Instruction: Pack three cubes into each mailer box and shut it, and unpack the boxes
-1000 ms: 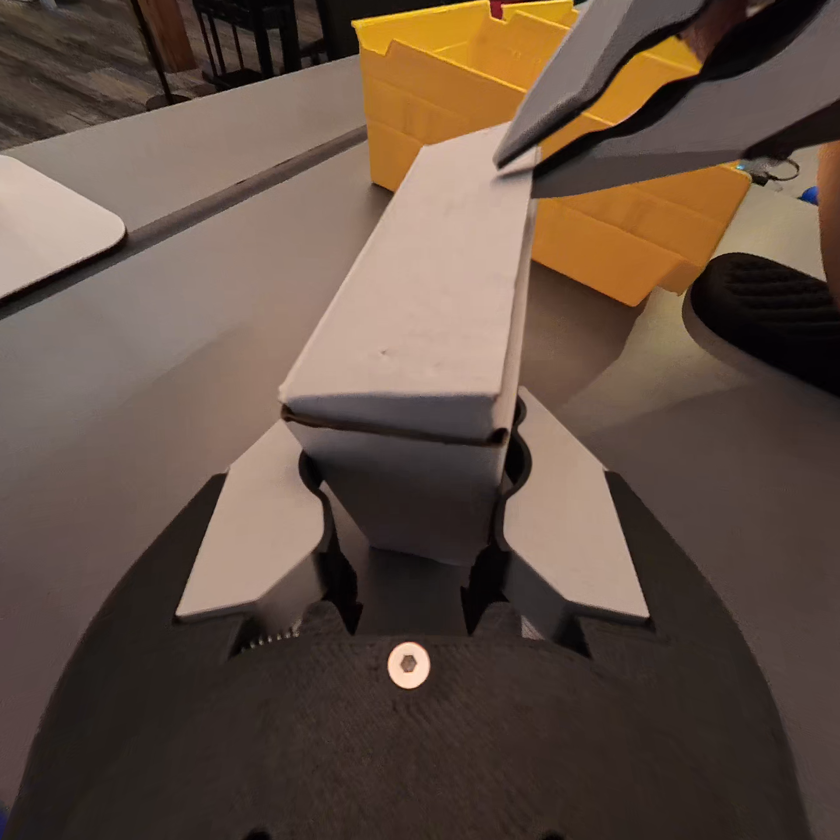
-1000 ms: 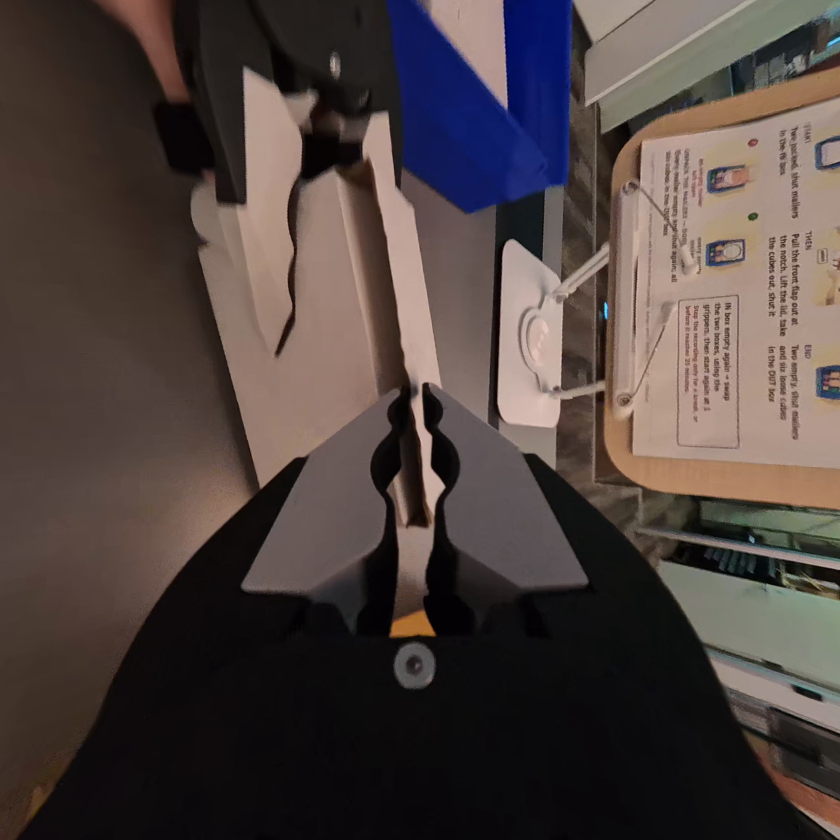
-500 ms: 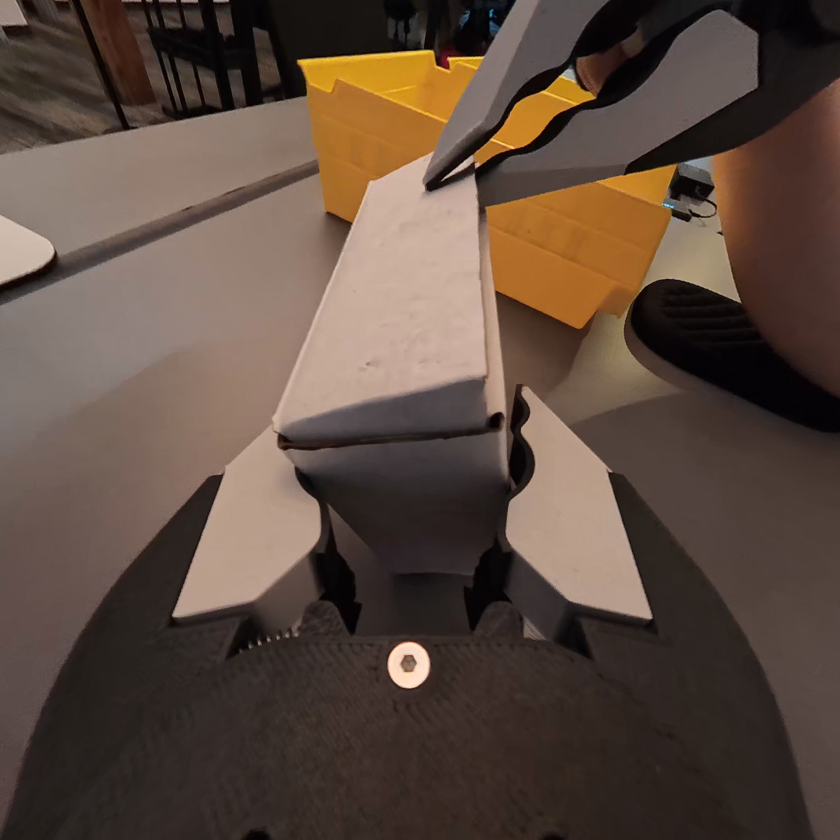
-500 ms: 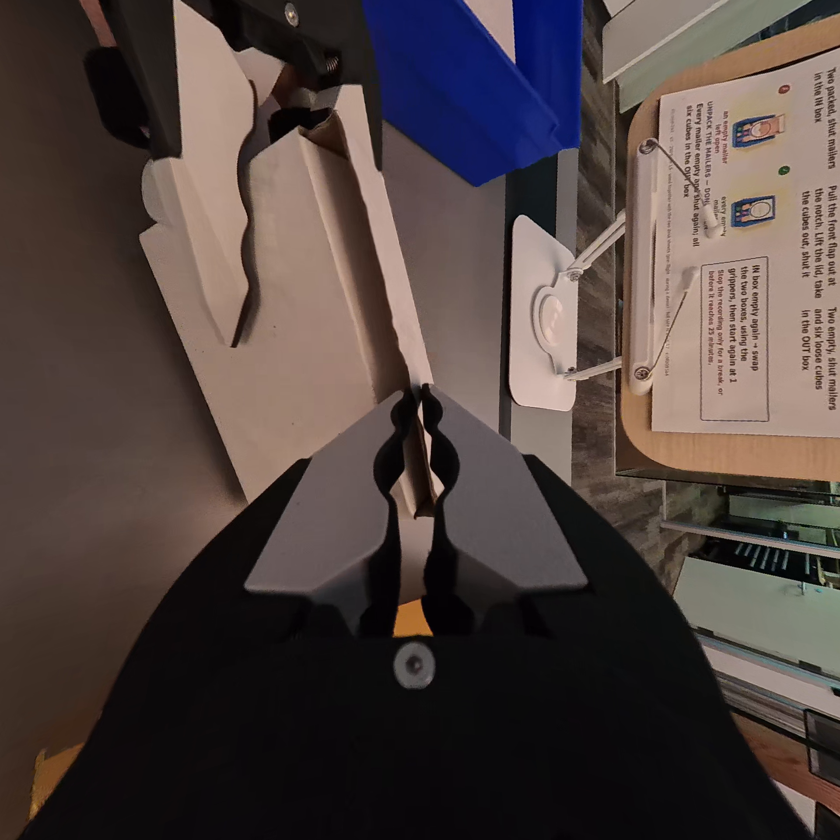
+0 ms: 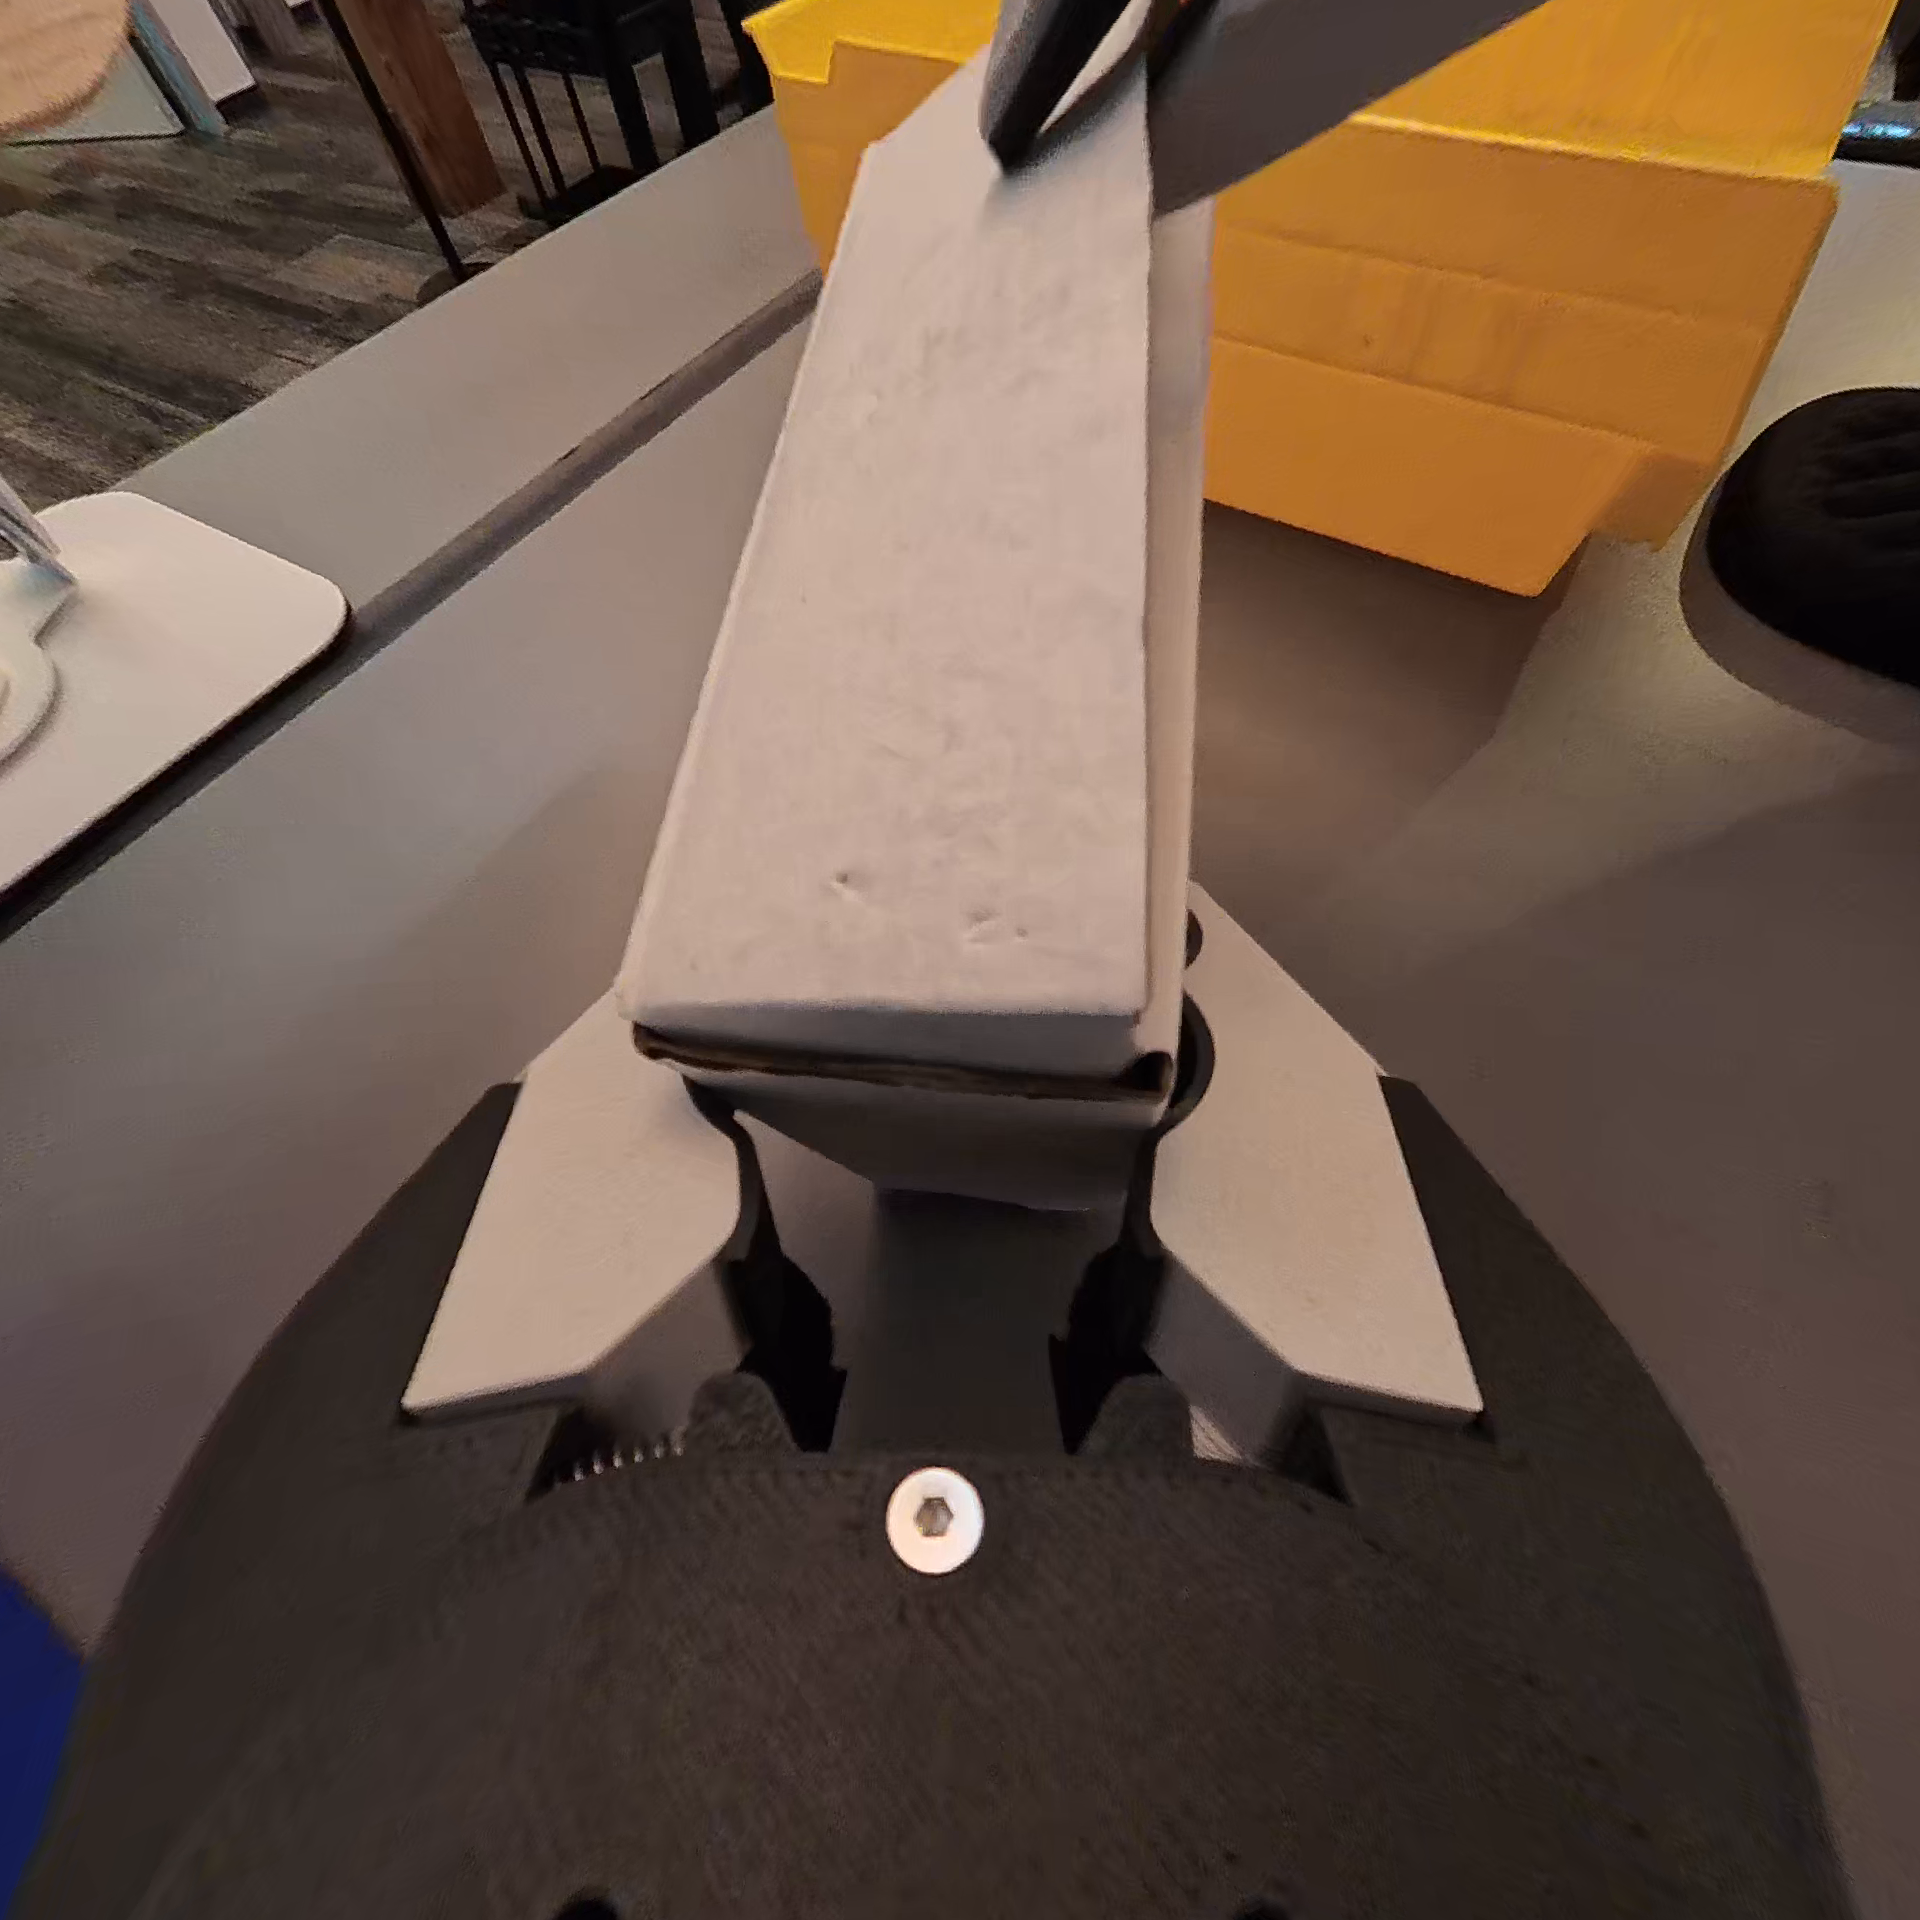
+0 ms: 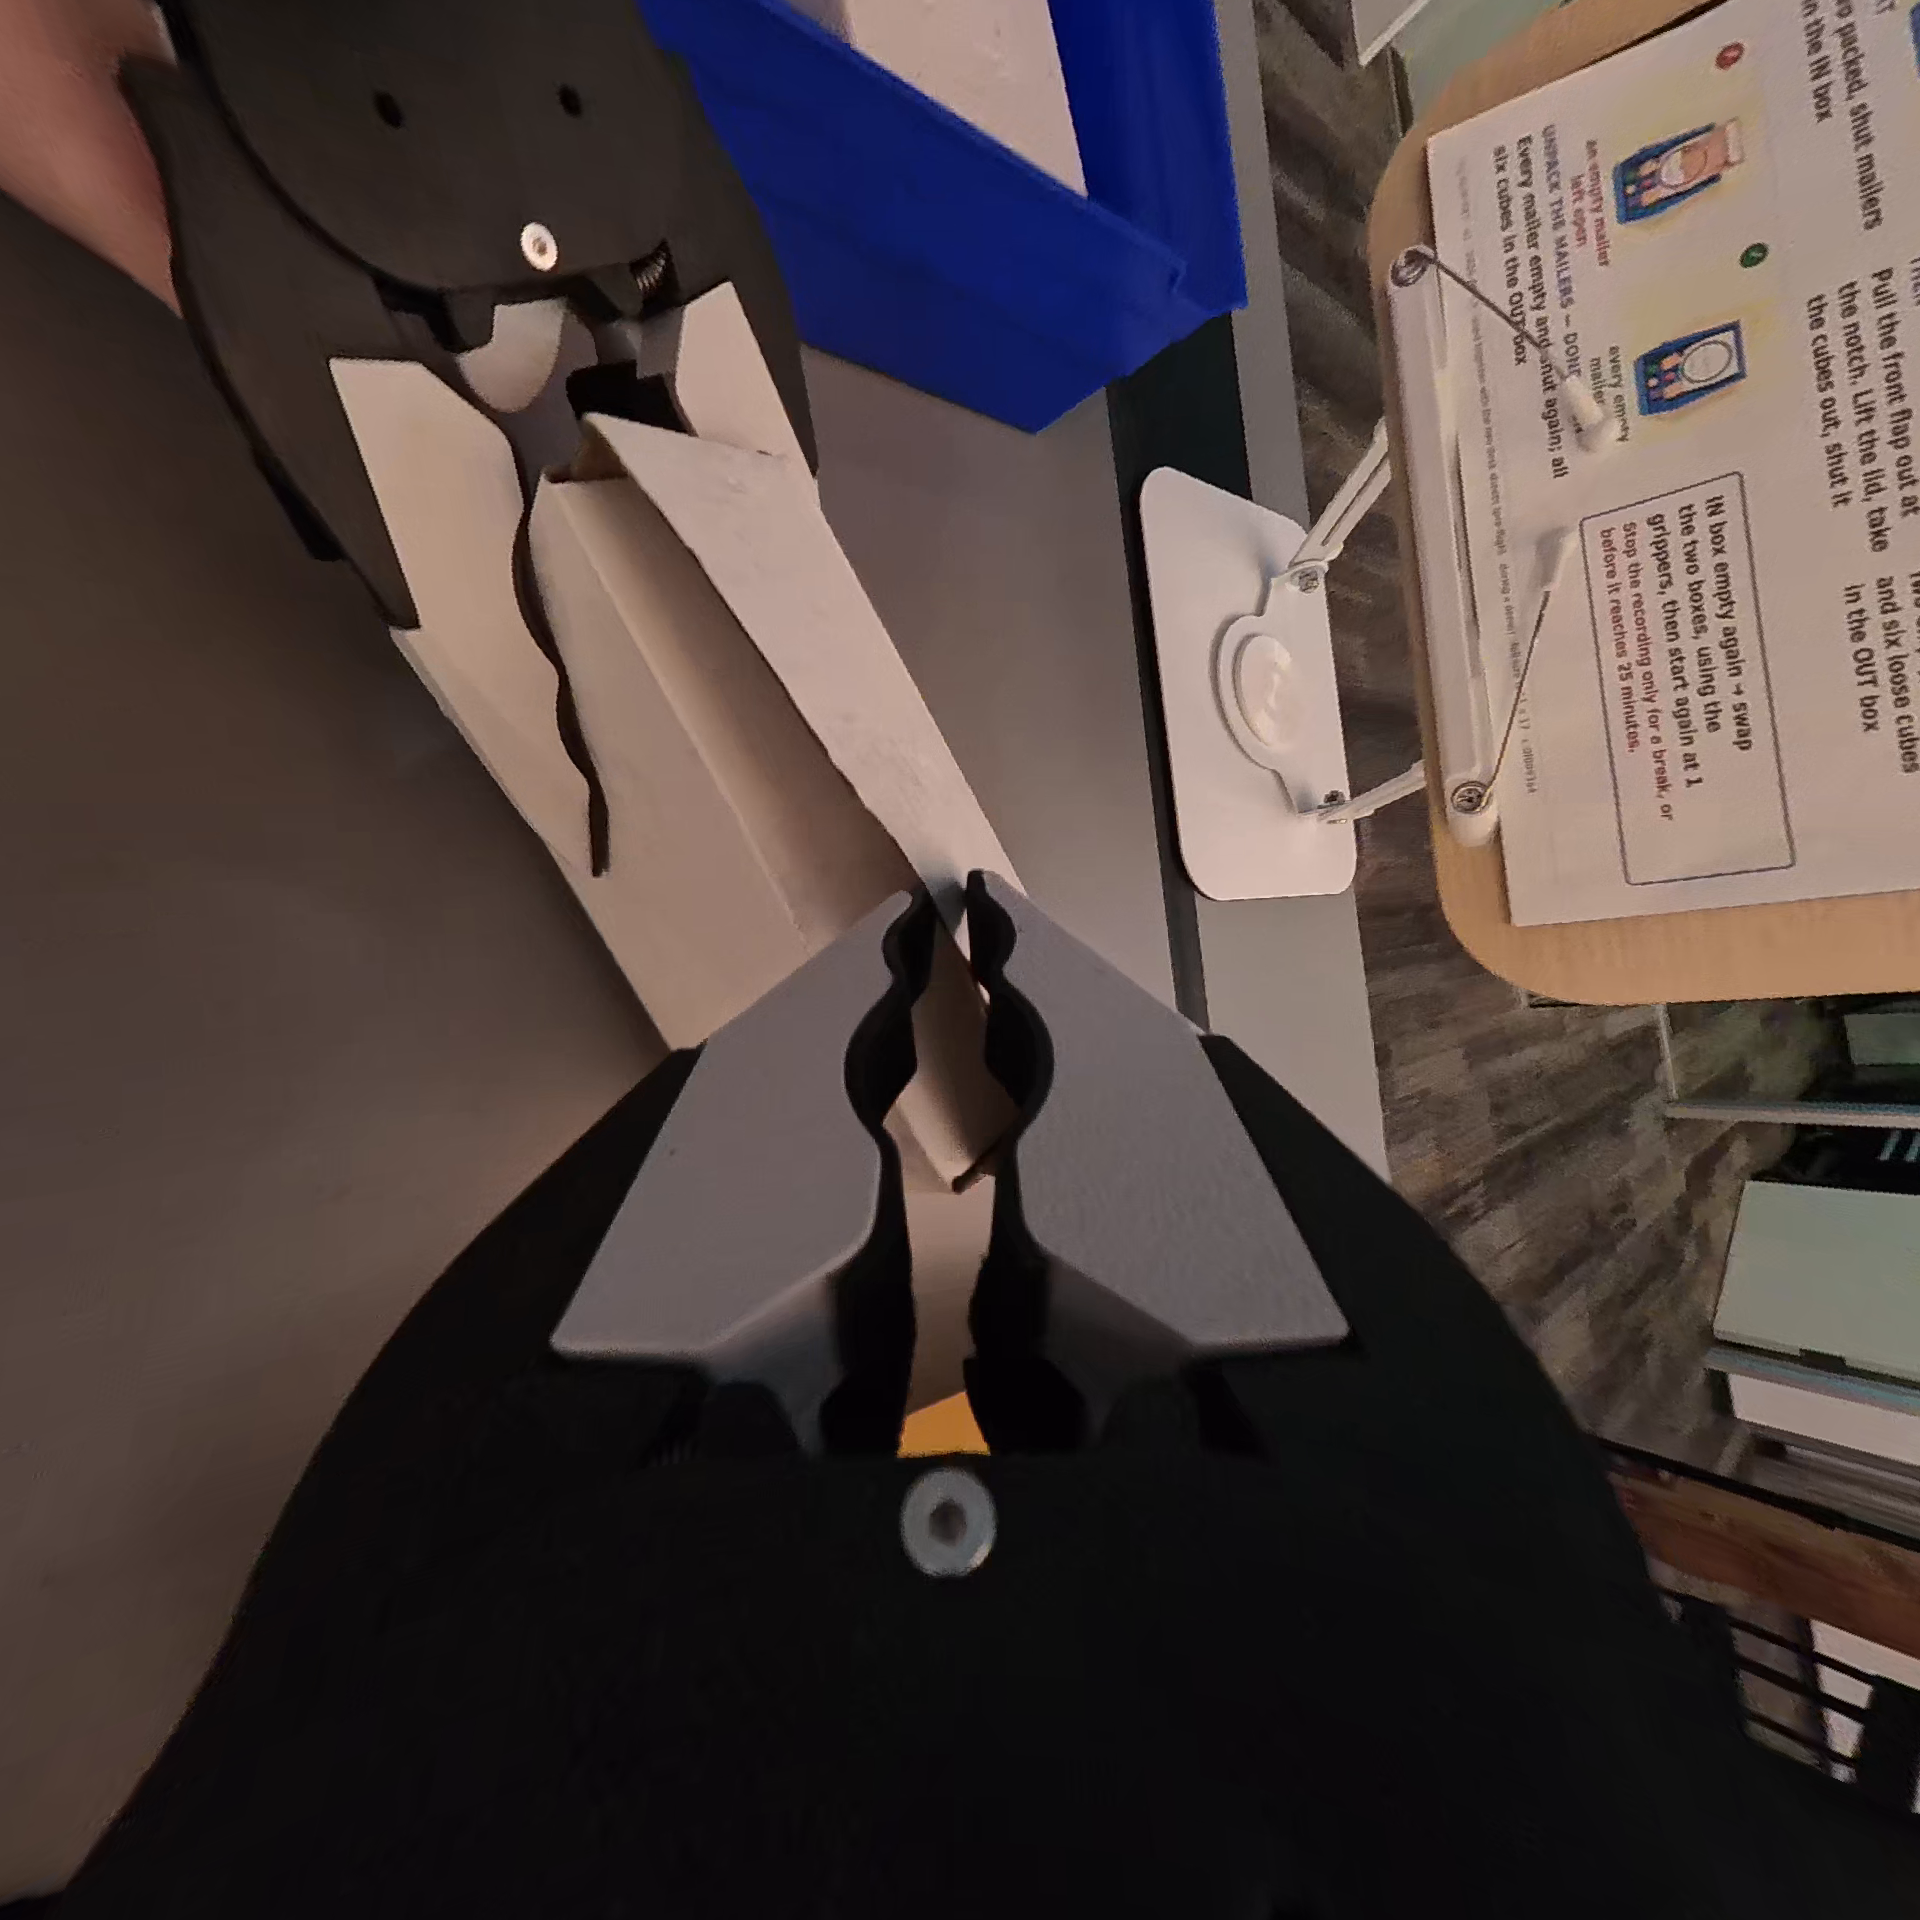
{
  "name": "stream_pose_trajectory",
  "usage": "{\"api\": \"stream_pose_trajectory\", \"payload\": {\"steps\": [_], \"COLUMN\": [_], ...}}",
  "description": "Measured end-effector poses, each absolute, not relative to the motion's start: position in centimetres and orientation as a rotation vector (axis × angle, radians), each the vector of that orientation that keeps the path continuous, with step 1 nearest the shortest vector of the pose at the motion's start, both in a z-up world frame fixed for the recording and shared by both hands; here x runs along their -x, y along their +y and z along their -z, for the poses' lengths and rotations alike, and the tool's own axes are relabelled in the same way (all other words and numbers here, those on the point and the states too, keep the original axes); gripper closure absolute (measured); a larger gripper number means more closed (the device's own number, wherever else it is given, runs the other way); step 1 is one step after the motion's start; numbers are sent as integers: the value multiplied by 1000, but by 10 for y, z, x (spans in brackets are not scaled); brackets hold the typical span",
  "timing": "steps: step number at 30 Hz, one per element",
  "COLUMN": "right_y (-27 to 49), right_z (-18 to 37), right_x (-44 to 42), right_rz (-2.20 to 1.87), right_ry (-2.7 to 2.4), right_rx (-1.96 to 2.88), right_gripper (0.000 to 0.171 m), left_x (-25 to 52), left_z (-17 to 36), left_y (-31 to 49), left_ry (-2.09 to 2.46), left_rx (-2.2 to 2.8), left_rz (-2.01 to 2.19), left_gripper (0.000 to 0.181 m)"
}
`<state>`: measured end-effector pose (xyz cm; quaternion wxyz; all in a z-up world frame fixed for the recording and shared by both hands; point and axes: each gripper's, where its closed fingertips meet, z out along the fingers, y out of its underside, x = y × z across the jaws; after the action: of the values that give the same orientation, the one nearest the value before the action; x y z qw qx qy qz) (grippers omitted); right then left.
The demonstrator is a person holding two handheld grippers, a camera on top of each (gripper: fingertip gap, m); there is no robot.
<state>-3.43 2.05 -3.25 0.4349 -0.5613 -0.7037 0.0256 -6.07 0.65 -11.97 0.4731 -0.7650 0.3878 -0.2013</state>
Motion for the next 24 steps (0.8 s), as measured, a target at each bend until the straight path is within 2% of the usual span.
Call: {"api": "stream_pose_trajectory", "payload": {"steps": [5, 9, 15, 19, 24], "right_y": [21, -2, -13, -12, -19], "right_z": [34, 47, 54, 39, 35], "right_x": [36, 52, 78, 76, 67], "right_rz": [-181, -79, 29, -63, -208], "right_ry": [-1718, -1877, -1891, -1821, -1838], "right_rx": [1512, 1220, 1172, 1276, 1339], "right_gripper": [163, 155, 163, 168, 167], "left_x": [63, 57, 53, 52, 46], "left_z": [119, 122, 124, 128, 125], "left_y": [5, -5, -8, -7, -10], "left_ry": [947, 964, 1003, 1092, 1146], "left_rx": [1893, 1917, 1905, 1864, 1790], "left_rz": [476, 577, 543, 389, 319], "left_gripper": [104, 103, 103, 104, 103]}}
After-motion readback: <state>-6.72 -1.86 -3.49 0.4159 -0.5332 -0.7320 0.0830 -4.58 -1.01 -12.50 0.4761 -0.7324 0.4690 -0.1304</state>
